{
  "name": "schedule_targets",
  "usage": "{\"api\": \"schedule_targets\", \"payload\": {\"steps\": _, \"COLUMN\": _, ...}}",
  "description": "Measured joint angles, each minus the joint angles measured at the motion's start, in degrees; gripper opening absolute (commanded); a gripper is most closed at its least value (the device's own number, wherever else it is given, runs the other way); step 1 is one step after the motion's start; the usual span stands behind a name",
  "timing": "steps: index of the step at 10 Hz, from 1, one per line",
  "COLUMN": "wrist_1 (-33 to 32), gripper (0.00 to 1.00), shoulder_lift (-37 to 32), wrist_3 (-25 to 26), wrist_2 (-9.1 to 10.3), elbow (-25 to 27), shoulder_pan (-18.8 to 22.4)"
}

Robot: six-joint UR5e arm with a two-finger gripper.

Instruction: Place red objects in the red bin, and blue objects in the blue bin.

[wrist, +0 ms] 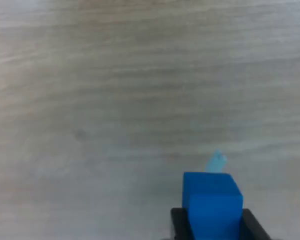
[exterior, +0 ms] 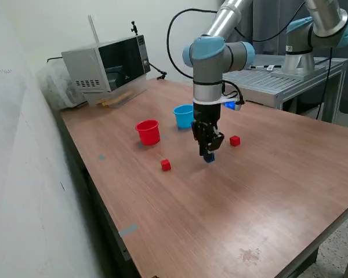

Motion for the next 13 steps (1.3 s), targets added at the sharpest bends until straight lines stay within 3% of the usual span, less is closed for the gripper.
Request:
{"api": "schedule_targets", "payload": {"steps": 3, "wrist_1": 1.76, "gripper": 0.00, "shoulder_lift": -7.47, "wrist_3": -1.10, "wrist_2": -0.09, "elbow": 2.96, "shoulder_pan": -3.01}}
{"api": "schedule_targets", "payload": {"steps": 7, "wrist_1": 3.57, "gripper": 0.00, "shoulder_lift": -18.22, "wrist_3": -3.99, "wrist_2": -0.17, "elbow": 12.37, "shoulder_pan": -13.18}}
{"api": "schedule_targets", "payload": {"steps": 10, "wrist_1": 3.77, "gripper": 0.00, "shoulder_lift": -21.95, "wrist_3": -6.33, "wrist_2": -0.22, "elbow": 19.04, "shoulder_pan": -21.64}}
{"api": "schedule_targets", "payload": {"steps": 13, "wrist_1": 3.72, "gripper": 0.00, "shoulder_lift": -23.54, "wrist_3": -8.47, "wrist_2": -0.22, "elbow": 22.62, "shoulder_pan": -25.89}}
